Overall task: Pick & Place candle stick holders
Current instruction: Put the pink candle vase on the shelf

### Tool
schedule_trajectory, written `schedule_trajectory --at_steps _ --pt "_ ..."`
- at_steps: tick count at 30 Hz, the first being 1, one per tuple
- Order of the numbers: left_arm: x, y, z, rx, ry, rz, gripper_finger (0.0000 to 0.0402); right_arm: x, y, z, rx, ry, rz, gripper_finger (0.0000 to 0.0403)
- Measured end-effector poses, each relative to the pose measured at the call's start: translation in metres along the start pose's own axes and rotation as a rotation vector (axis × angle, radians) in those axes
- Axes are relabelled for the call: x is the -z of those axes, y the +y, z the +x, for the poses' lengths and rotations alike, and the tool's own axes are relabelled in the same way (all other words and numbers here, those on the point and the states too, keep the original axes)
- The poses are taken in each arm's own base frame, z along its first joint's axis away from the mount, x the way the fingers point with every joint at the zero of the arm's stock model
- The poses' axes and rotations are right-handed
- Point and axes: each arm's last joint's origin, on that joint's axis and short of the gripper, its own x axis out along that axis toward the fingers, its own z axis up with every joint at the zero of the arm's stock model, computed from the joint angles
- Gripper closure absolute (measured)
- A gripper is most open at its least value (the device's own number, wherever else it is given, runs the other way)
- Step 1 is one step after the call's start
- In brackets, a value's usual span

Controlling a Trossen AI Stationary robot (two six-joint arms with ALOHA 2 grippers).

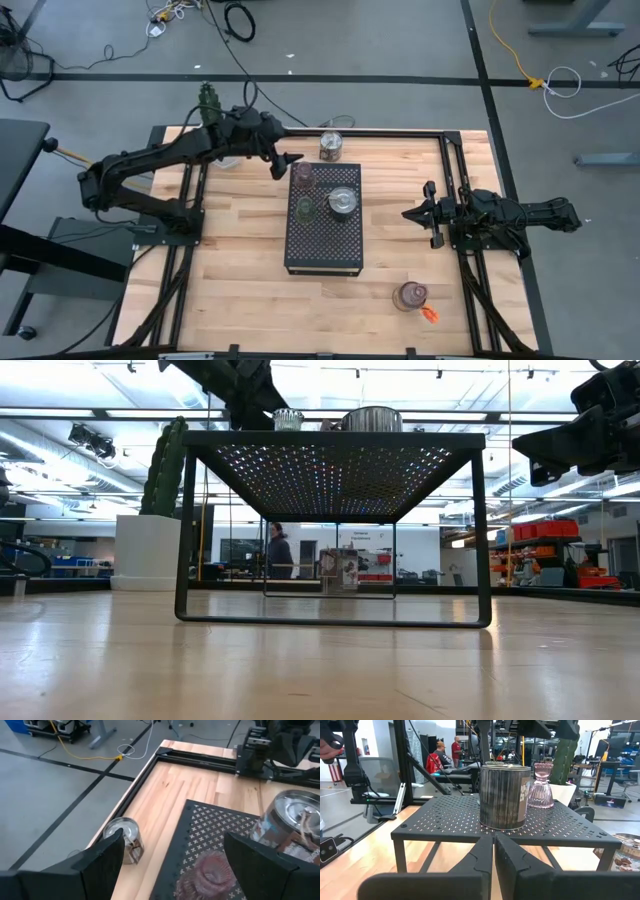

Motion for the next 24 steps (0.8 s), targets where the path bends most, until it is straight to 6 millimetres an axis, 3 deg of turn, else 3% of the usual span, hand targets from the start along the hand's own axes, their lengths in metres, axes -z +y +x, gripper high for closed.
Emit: schedule_trajectory --at_steps 6,24 --pt "0.007 0.006 -0.009 -0.025 0.011 -0.023 0.0060 0.000 0.000 0.000 0.000 0.000 0.000 0.0380" --pt "0.062 0.004 -0.020 0.011 0.080 -0.121 0.0060 0.000 0.000 0.000 0.000 0.000 0.000 0.0380"
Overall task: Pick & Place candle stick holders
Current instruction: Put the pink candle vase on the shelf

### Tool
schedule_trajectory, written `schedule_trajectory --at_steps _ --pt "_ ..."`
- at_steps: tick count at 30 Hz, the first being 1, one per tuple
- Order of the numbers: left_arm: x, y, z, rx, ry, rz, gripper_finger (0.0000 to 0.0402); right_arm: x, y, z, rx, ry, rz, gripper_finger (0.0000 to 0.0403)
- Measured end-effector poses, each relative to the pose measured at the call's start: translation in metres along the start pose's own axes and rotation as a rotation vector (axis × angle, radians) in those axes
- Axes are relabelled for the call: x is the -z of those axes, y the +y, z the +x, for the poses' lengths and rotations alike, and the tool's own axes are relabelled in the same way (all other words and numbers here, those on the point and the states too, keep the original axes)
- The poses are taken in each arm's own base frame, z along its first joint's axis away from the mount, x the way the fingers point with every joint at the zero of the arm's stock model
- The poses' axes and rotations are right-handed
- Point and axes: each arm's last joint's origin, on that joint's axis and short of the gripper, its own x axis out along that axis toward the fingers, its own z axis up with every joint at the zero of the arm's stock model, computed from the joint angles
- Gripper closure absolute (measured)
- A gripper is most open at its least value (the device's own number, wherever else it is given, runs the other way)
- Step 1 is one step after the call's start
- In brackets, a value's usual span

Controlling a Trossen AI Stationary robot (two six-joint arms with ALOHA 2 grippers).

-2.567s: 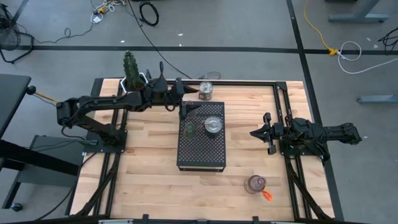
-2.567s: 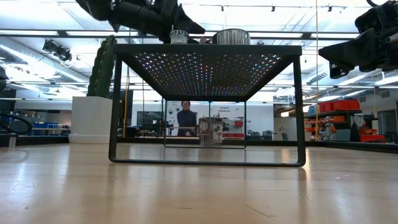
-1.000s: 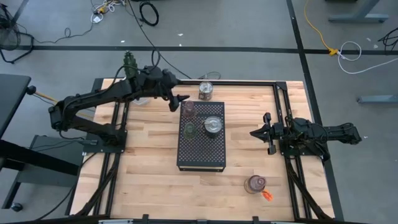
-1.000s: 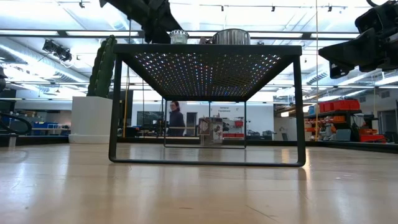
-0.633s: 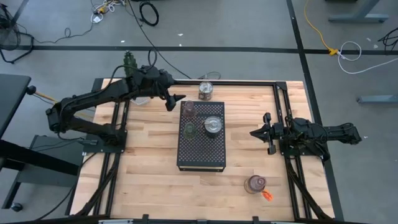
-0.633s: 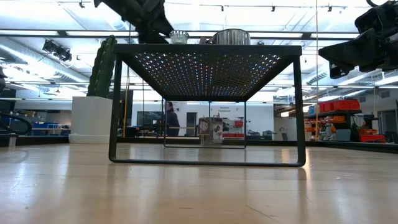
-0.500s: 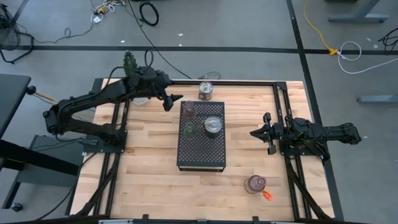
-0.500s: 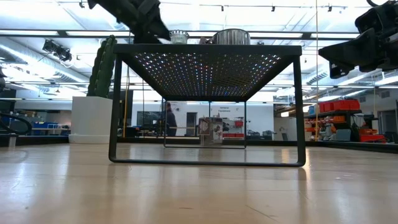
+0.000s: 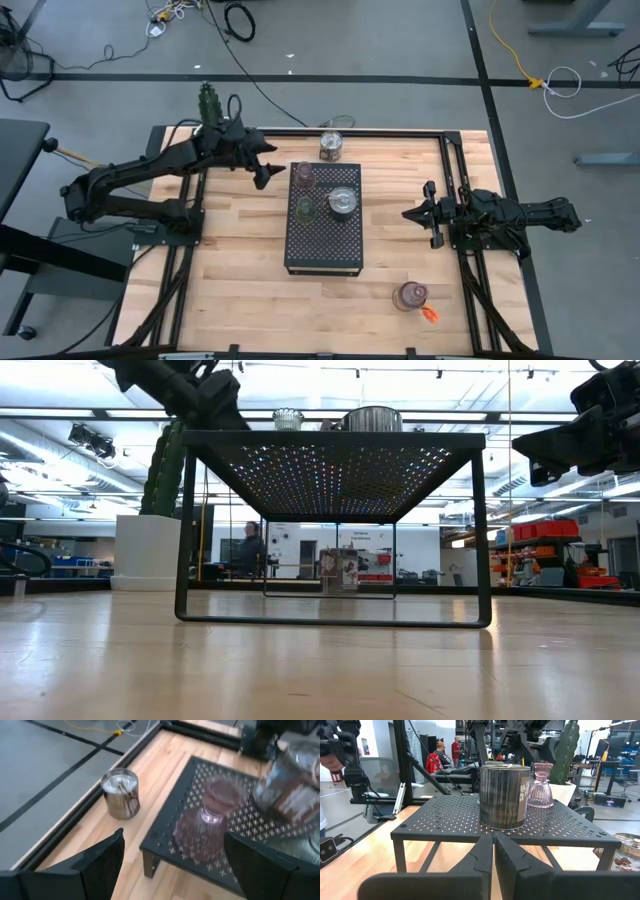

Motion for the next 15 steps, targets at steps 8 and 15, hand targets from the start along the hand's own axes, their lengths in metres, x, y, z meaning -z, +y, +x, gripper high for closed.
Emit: schedule_trajectory --at_steps 8,15 --pt "0.008 -0.003 0.006 0.104 -0.031 0.031 0.0060 0.000 0.000 0.000 -0.001 0.000 0.000 0.0380" --pt "0.011 -0.014 0.010 0.198 -0.030 0.151 0.0060 0.000 0.000 0.000 -0.001 0.000 0.000 0.0380"
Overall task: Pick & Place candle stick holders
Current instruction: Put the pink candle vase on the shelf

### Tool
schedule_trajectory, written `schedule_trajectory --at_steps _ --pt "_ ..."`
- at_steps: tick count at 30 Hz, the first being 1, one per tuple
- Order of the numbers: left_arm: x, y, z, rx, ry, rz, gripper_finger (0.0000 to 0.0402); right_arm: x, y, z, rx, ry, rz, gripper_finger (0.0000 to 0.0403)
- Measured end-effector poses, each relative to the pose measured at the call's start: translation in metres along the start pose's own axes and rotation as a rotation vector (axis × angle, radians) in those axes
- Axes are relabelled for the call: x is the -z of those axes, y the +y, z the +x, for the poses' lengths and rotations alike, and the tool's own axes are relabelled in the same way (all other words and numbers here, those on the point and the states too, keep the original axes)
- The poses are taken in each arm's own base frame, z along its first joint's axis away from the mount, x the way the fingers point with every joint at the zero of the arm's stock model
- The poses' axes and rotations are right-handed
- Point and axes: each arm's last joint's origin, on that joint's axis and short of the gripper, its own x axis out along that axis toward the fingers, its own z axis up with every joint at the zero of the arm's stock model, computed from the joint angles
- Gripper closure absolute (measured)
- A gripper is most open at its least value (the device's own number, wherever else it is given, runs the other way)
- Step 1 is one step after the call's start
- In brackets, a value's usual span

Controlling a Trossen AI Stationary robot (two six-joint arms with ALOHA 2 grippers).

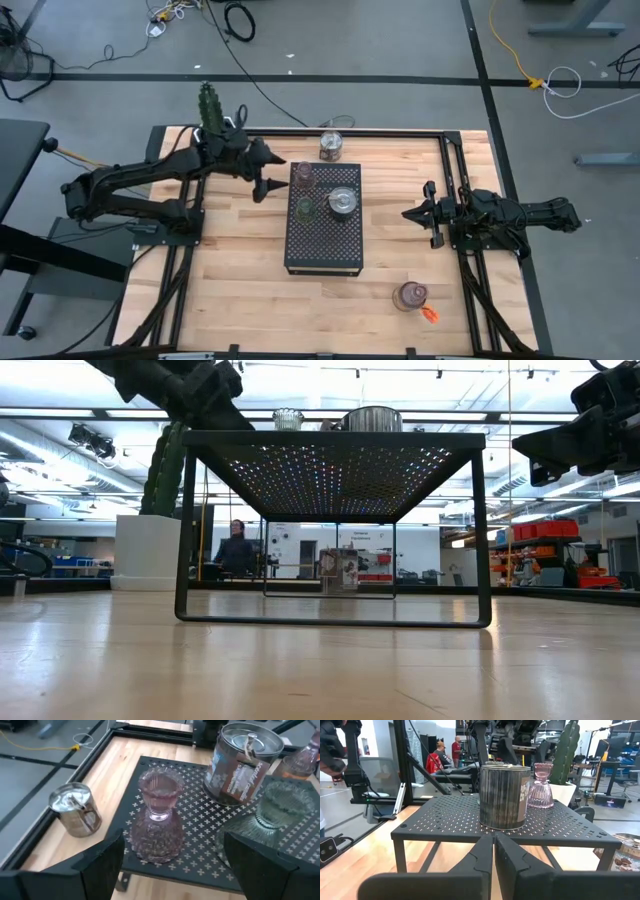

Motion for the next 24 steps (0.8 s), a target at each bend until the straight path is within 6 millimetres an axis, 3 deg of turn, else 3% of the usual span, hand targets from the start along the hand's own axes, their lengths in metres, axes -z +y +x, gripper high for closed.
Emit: schedule_trajectory --at_steps 17,24 --pt "0.004 -0.010 0.003 -0.065 0.025 -0.053 0.0060 0.000 0.000 0.000 0.000 -0.001 0.000 0.0380" --pt "0.034 -0.018 0.001 -0.056 0.027 -0.064 0.0060 0.000 0.000 0.000 0.000 0.000 0.000 0.0380"
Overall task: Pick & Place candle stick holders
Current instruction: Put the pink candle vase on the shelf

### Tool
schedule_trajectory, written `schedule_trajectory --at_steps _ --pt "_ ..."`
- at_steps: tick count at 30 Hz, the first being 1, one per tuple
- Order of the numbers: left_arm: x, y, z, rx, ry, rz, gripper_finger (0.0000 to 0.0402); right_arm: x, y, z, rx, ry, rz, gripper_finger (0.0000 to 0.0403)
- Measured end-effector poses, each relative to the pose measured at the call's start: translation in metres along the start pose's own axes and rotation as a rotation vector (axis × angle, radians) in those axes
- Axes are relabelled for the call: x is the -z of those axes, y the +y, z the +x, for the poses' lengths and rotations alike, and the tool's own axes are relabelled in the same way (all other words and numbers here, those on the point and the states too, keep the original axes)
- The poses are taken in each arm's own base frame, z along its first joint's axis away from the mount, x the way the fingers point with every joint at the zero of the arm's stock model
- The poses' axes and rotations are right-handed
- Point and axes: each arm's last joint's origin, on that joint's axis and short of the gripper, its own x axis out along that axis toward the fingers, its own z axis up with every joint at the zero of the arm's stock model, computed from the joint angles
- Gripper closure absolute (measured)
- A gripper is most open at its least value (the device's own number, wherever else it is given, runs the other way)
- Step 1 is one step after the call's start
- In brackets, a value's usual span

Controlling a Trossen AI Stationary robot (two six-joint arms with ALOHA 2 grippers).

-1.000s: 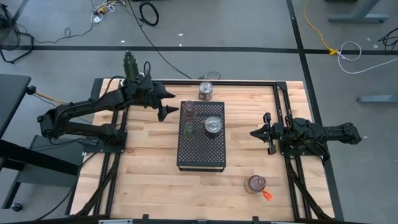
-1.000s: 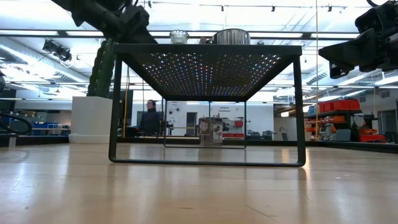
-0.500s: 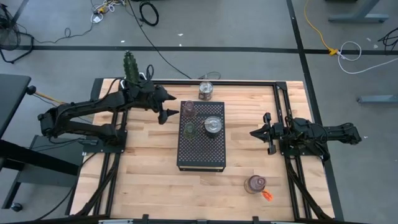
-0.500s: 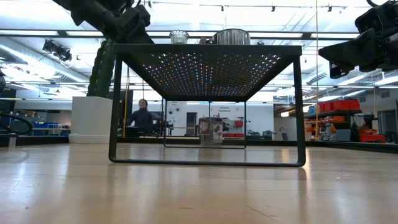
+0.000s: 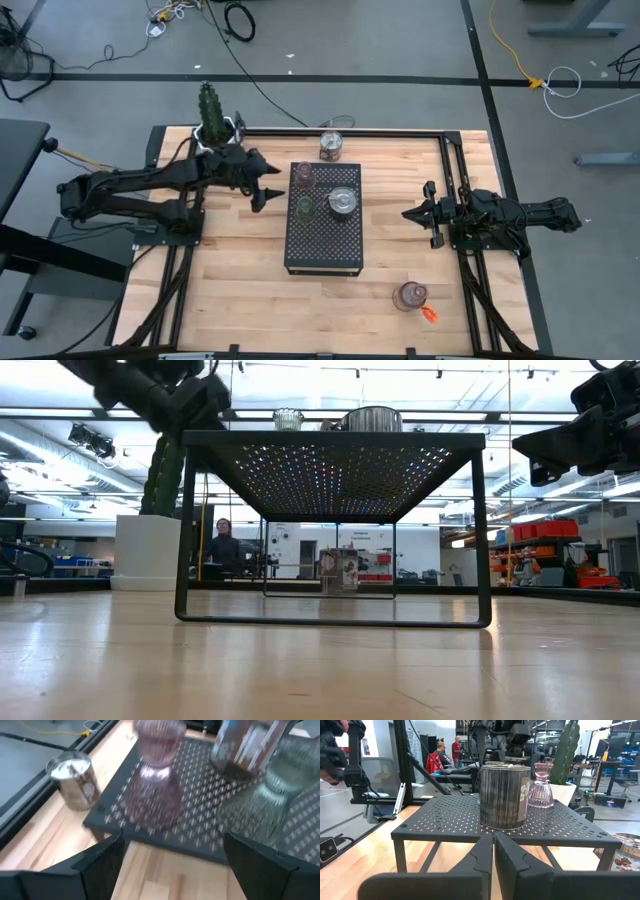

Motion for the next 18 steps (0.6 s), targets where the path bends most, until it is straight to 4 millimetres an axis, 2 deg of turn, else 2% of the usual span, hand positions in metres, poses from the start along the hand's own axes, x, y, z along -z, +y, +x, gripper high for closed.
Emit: schedule_trajectory --at_steps 10,18 --pt "0.030 -0.008 0.000 0.055 -0.095 0.016 0.0060 0.000 0.000 0.000 0.000 0.000 0.000 0.0380" --pt "0.045 -0.015 -0.012 0.092 -0.151 0.028 0.0060 0.000 0.000 0.000 0.000 0.000 0.000 0.0380"
